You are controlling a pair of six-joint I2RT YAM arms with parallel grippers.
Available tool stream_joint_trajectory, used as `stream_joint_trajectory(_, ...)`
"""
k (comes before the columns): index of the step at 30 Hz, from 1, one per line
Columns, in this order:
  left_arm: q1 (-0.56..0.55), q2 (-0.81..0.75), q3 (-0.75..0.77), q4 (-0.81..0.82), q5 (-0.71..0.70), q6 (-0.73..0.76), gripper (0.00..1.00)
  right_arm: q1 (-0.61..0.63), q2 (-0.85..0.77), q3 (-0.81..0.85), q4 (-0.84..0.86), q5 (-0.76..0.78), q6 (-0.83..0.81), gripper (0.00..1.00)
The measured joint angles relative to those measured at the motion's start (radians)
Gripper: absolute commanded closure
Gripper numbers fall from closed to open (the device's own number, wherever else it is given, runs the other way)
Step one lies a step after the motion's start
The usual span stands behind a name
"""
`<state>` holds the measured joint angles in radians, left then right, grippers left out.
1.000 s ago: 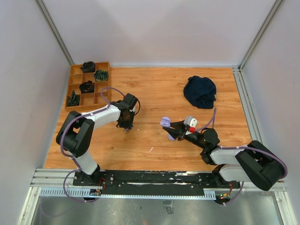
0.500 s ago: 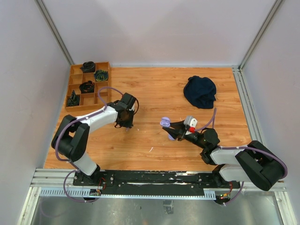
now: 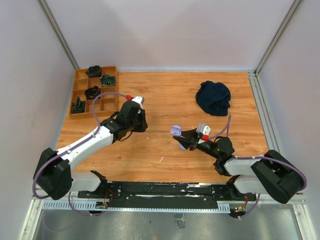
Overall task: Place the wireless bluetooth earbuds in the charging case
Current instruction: Pick up the earbud from the center of the board, then place the earbud in the charging case.
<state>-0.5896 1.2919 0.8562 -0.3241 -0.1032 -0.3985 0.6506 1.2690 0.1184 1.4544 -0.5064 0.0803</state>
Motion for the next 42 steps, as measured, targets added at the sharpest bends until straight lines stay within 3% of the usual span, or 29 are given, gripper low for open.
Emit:
stream_joint_trajectory(16,-0.190,-0.276,-0.152,0.351,0.021,-0.025,0.78,0.000,0.000,0.013,0.002,-0.010,0.047,0.95)
stream_joint_trajectory(32,-0.333,-0.276,-0.189,0.597,0.036,0.003,0.78,0.000,-0.001,0.017,0.007,-0.009,0.065,0.95)
stream_joint_trajectory(42,-0.383,-0.211,-0.189,0.648,0.039,0.019,0.78,0.000,-0.025,0.017,0.007,-0.009,0.071,0.96)
